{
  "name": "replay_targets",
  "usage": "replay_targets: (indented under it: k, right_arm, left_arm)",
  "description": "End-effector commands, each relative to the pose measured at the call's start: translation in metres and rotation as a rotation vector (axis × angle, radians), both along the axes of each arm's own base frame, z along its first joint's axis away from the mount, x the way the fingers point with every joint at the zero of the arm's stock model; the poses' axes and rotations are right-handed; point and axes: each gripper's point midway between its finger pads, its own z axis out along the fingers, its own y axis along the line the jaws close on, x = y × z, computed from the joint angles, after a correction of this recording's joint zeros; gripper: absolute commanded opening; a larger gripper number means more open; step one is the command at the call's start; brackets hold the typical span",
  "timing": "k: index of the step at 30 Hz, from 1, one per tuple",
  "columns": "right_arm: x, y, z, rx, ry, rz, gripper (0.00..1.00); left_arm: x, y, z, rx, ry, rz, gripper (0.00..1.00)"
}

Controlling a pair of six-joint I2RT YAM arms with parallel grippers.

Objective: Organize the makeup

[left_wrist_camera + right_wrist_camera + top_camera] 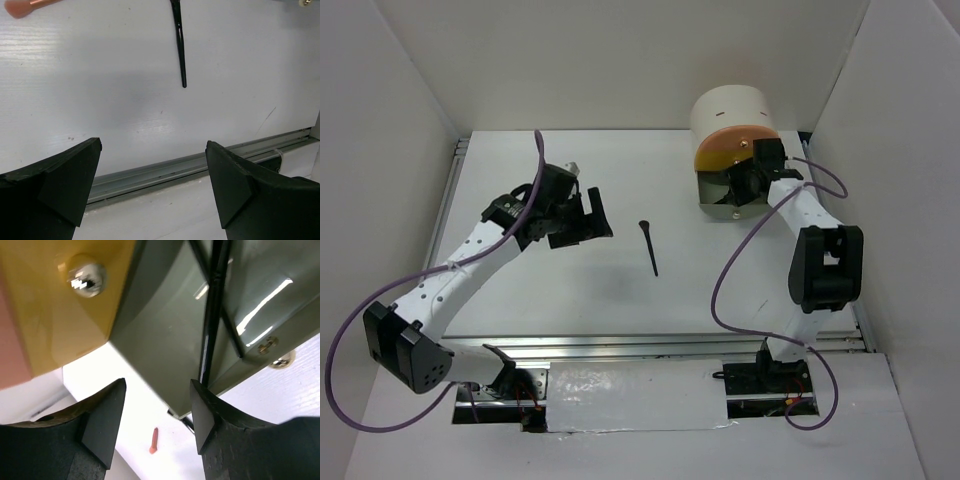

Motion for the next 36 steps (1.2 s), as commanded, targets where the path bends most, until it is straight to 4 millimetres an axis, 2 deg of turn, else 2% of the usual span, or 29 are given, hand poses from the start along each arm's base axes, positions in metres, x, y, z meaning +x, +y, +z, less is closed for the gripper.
replay_targets:
  k: [1, 3, 4, 5, 6, 7, 8, 9, 10, 11, 12, 13, 14, 15, 16, 17, 18, 19, 21, 24, 28, 32, 36]
  right_arm:
    - [0.006, 0.012, 0.085, -0.030, -0.241, 0.096, 0.62]
    - [-0.002, 0.023, 0.097, -0.049, -0.277, 0.167, 0.63]
    - [-0.023, 0.045, 0.111, -0.066, -0.321, 0.285, 0.63]
    - [-0.023, 0.045, 0.111, -0.078, -0.324, 0.295, 0.63]
    - [-0.029, 0.051, 0.114, -0.073, -0.347, 0.328, 0.64]
    - [-0.048, 0.060, 0.112, -0.046, -0.357, 0.381, 0.64]
    - [-0.057, 0.067, 0.113, -0.034, -0.376, 0.412, 0.64]
    - [-0.065, 0.073, 0.115, -0.019, -0.407, 0.439, 0.65]
    - [-0.083, 0.076, 0.109, -0.006, -0.411, 0.456, 0.67]
    - [-0.094, 0.083, 0.110, 0.014, -0.429, 0.492, 0.69]
    - [-0.109, 0.086, 0.108, 0.021, -0.438, 0.509, 0.72]
    - [-0.117, 0.088, 0.106, 0.025, -0.438, 0.527, 0.72]
    - [-0.127, 0.095, 0.105, 0.030, -0.437, 0.550, 0.72]
    - [-0.134, 0.095, 0.101, 0.029, -0.426, 0.558, 0.73]
    - [-0.145, 0.098, 0.100, 0.023, -0.430, 0.572, 0.73]
    - [-0.153, 0.103, 0.099, 0.024, -0.430, 0.591, 0.74]
    - [-0.157, 0.104, 0.095, 0.026, -0.419, 0.595, 0.74]
    - [-0.164, 0.104, 0.091, 0.029, -0.418, 0.599, 0.74]
    - [-0.172, 0.107, 0.082, 0.041, -0.400, 0.611, 0.74]
    - [-0.178, 0.108, 0.078, 0.047, -0.396, 0.621, 0.74]
    - [-0.180, 0.109, 0.081, 0.045, -0.411, 0.632, 0.74]
    - [-0.184, 0.111, 0.086, 0.042, -0.427, 0.649, 0.74]
    - [-0.188, 0.114, 0.089, 0.059, -0.442, 0.657, 0.74]
  left_arm:
    - [0.007, -0.003, -0.013, 0.006, 0.006, -0.009, 0.99]
    - [0.012, -0.002, -0.027, 0.038, 0.034, 0.010, 0.99]
    - [0.023, 0.003, -0.040, 0.092, 0.039, 0.038, 0.99]
    - [0.025, 0.006, -0.040, 0.107, 0.031, 0.051, 0.99]
    - [0.032, 0.008, -0.053, 0.146, 0.052, 0.061, 0.99]
    - [0.040, 0.009, -0.052, 0.170, 0.041, 0.063, 0.99]
    - [0.046, 0.013, -0.056, 0.198, 0.045, 0.071, 0.99]
    - [0.055, 0.015, -0.071, 0.245, 0.069, 0.075, 0.99]
    - [0.066, 0.017, -0.068, 0.268, 0.054, 0.074, 0.99]
    - [0.074, 0.024, -0.083, 0.320, 0.087, 0.089, 0.99]
    - [0.085, 0.025, -0.078, 0.331, 0.071, 0.092, 0.99]
    - [0.094, 0.033, -0.081, 0.349, 0.079, 0.117, 0.99]
    - [0.098, 0.038, -0.096, 0.381, 0.124, 0.124, 0.99]
    - [0.103, 0.043, -0.099, 0.398, 0.138, 0.141, 0.99]
    - [0.117, 0.049, -0.091, 0.389, 0.133, 0.195, 0.99]
    - [0.121, 0.054, -0.105, 0.417, 0.182, 0.227, 0.99]
    - [0.123, 0.059, -0.097, 0.415, 0.213, 0.291, 0.99]
    - [0.124, 0.063, -0.101, 0.405, 0.245, 0.327, 0.99]
    - [0.125, 0.060, -0.110, 0.360, 0.294, 0.404, 0.99]
    - [0.122, 0.051, -0.122, 0.243, 0.368, 0.535, 0.99]
    - [0.112, 0.057, -0.130, 0.216, 0.436, 0.748, 0.99]
    - [0.117, 0.053, -0.138, 0.181, 0.465, 0.847, 0.99]
    - [0.122, 0.057, -0.149, 0.147, 0.472, 0.965, 0.99]
